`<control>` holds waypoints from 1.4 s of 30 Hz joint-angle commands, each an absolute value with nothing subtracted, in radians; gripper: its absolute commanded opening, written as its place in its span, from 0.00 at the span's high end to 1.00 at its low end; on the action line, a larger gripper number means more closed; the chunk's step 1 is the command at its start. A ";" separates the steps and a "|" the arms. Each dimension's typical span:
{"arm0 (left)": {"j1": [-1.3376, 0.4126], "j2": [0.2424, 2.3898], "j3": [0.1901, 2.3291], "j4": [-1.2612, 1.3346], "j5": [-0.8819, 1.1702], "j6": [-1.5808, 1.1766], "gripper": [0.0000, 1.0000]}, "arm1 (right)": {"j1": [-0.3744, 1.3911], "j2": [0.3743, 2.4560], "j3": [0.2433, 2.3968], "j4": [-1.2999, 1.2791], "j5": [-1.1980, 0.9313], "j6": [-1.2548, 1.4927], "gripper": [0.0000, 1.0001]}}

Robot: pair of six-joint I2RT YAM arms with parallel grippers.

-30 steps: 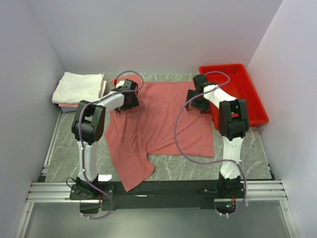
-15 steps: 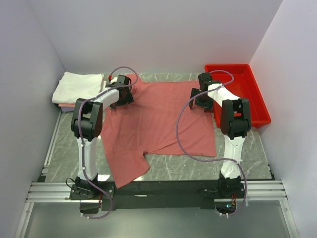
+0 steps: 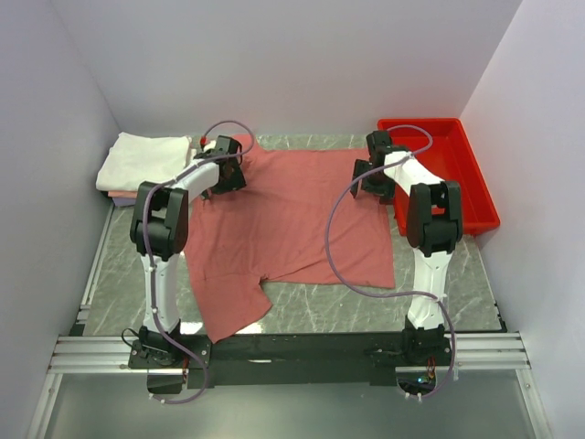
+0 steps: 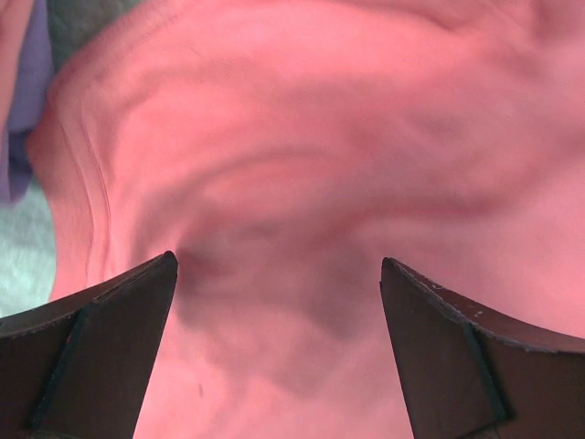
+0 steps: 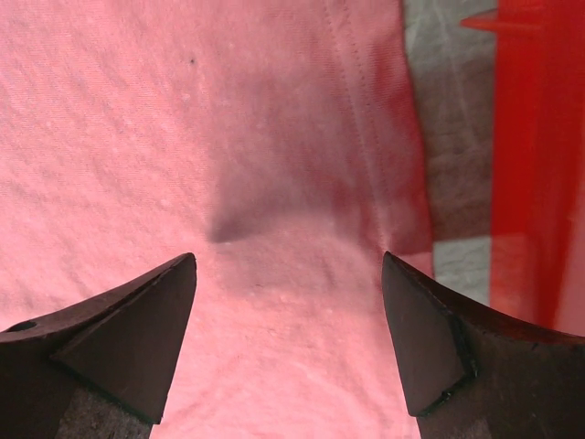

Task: Fold and stack the t-shirts
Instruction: Flatten the tshirt out

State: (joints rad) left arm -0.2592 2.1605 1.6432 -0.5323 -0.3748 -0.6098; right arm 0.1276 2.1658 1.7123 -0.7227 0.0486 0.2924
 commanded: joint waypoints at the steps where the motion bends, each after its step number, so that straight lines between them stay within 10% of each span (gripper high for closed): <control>1: -0.301 1.993 1.646 -0.565 -0.365 -0.595 0.01 | 0.141 2.089 1.749 -0.750 0.110 0.267 0.11; 22: -0.356 1.402 0.784 -0.381 -0.262 -0.873 0.01 | 0.388 1.477 0.875 -0.454 -0.018 0.494 0.11; 42: -0.310 1.532 0.769 -0.376 -0.322 -0.893 0.01 | 0.250 1.462 0.712 -0.445 0.018 0.474 0.11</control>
